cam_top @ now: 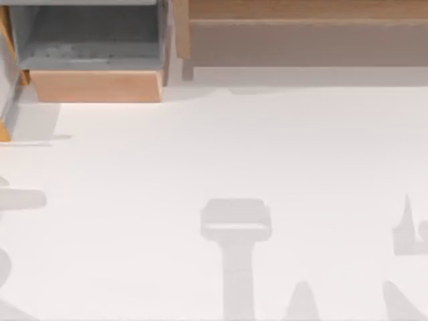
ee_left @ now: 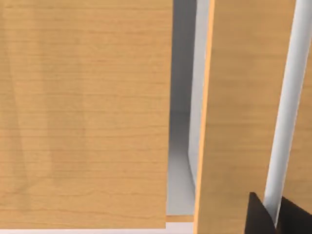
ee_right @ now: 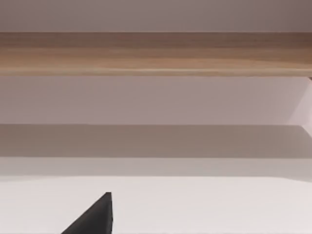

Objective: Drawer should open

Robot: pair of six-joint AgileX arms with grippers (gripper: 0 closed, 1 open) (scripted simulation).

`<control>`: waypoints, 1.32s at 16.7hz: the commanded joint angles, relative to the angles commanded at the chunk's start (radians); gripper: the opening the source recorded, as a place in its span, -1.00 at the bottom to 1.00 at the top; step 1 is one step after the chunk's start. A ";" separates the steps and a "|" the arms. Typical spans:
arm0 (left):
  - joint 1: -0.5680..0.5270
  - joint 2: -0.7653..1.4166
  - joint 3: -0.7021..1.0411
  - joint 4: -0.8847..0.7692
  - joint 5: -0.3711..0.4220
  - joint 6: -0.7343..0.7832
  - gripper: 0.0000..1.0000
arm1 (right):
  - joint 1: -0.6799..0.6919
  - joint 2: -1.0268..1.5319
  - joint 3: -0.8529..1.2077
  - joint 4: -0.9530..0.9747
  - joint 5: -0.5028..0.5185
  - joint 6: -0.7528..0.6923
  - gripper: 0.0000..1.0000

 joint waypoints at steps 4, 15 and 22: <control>0.008 -0.004 -0.011 0.009 0.009 0.002 -1.00 | 0.000 0.000 0.000 0.000 0.000 0.000 1.00; 0.124 -0.081 -0.210 0.121 0.124 0.008 -1.00 | 0.000 0.000 0.000 0.000 0.000 0.000 1.00; 0.124 -0.081 -0.210 0.121 0.124 0.008 0.06 | 0.000 0.000 0.000 0.000 0.000 0.000 1.00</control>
